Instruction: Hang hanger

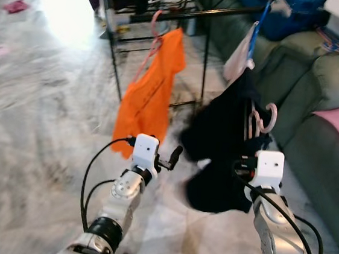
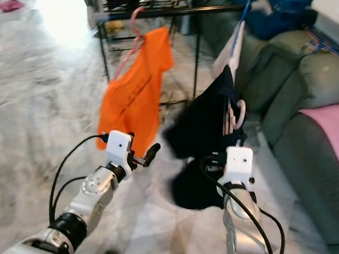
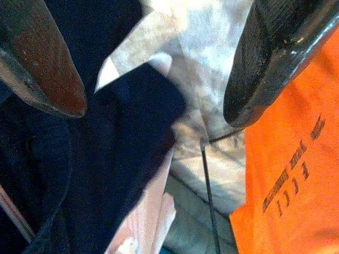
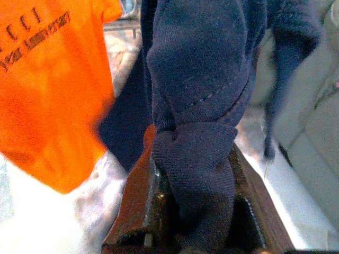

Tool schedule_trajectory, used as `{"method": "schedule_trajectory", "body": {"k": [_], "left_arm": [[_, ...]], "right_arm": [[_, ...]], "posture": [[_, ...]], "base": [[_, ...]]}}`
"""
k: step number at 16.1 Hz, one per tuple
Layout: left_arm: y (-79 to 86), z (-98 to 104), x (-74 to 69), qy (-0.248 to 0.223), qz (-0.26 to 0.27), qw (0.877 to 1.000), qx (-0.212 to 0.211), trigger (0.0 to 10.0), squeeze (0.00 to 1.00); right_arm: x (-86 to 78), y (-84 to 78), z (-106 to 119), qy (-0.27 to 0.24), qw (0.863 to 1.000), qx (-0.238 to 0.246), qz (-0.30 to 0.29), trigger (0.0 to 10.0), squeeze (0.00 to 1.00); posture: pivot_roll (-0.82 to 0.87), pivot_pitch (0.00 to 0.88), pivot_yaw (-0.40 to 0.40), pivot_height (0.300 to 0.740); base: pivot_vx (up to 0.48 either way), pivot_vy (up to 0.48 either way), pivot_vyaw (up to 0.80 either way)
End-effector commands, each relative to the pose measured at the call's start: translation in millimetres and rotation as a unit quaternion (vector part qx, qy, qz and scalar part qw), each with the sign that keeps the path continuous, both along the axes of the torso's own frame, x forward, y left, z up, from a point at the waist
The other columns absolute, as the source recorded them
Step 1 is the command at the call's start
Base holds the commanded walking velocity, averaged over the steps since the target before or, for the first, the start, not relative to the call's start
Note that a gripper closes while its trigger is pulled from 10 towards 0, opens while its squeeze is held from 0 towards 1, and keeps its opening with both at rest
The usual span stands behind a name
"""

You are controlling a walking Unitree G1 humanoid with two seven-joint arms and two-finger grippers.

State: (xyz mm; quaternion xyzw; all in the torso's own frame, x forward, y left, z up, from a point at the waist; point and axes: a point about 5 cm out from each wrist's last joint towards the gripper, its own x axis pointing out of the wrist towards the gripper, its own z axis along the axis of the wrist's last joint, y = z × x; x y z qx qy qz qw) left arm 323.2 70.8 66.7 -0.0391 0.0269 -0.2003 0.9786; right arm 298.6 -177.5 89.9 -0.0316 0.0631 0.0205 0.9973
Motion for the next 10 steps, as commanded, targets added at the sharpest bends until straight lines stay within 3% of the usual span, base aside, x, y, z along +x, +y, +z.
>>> {"method": "schedule_trajectory", "body": {"k": [1,10], "left_arm": [[6.0,-4.3,-1.1,0.01,0.012,1.0,0.001,10.0,0.0],[5.9,-5.4,-1.4,0.013,0.015,1.0,0.001,10.0,0.0]], "right_arm": [[2.1,8.2,8.8,-0.024,1.0,0.0,0.019,10.0,0.0],[2.6,10.5,8.5,-0.02,0.999,-0.002,0.034,10.0,0.0]], "posture": [[-0.18,0.203,0.0,0.74],[-0.17,0.206,-0.003,0.74]], "base": [[0.409,0.0,0.51],[0.386,0.0,0.67]]}}
